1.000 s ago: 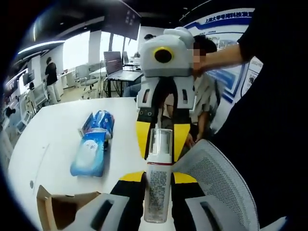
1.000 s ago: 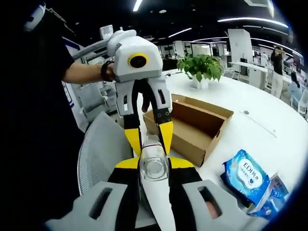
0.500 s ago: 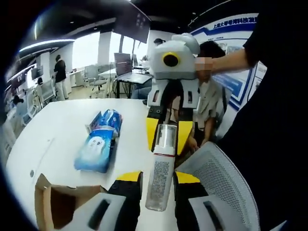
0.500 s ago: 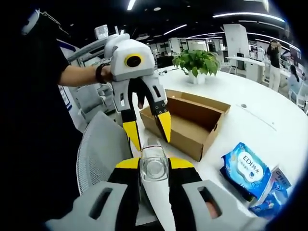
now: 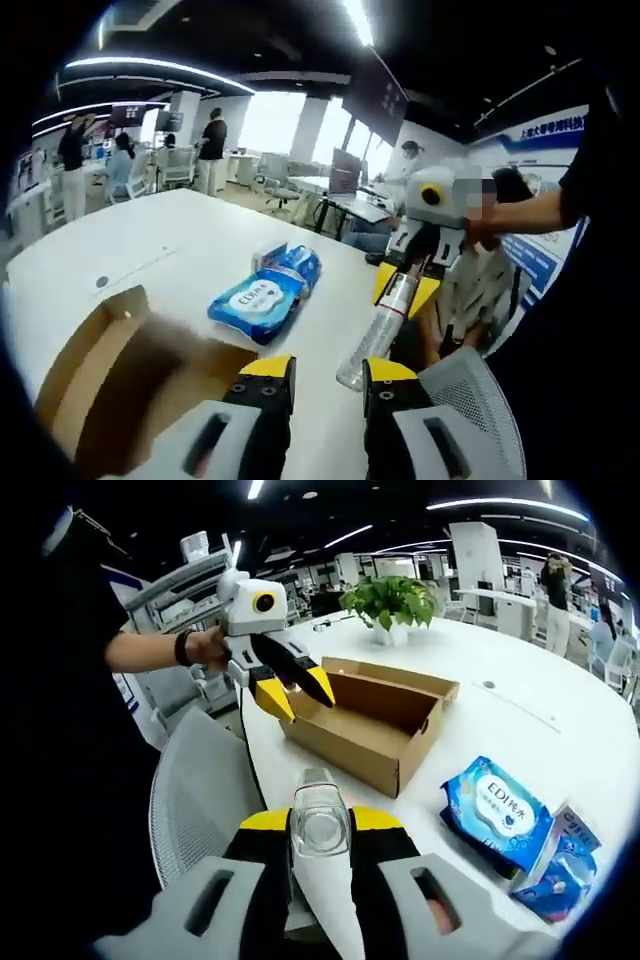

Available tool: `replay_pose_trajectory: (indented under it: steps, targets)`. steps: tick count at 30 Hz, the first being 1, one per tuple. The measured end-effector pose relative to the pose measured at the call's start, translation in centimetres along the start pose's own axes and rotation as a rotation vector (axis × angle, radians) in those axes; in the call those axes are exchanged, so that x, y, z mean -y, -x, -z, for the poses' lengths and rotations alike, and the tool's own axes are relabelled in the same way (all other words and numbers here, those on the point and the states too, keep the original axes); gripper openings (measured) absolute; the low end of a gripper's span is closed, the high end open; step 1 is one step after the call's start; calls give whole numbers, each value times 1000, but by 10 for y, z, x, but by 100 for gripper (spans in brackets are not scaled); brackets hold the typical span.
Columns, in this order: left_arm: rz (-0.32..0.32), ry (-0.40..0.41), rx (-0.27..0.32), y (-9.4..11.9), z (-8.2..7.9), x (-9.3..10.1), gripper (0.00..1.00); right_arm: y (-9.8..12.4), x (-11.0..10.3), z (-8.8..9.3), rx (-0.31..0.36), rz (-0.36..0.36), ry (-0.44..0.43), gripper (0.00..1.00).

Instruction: Operate the shoe box by opening the lid, removing the specified soft item, and placing it in the target area until the item is outside and the box remains undamaged.

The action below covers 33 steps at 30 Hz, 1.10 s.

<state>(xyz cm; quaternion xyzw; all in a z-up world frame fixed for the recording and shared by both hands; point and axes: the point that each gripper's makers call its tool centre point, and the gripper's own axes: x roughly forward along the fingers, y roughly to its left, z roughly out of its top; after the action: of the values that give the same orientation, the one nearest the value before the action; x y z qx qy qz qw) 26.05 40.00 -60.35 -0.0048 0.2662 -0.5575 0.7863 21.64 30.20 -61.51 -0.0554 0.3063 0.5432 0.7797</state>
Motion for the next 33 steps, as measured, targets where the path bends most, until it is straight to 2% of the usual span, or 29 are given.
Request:
replay_pose_trajectory:
  steps: [9,17,29,33]
  targets:
    - [-166,117,59,28,20,-33,31,6,12,5,-8,20,-23,18]
    - [-228,174,94,45,27,-45,31,6,23,12,-61,24,5,18]
    - [-271,232,115,61,42,-48,31,15,77,3,-129,60,51,18]
    - [-280,259,137,67,44,-49,32,17,96,5,-177,66,64,18]
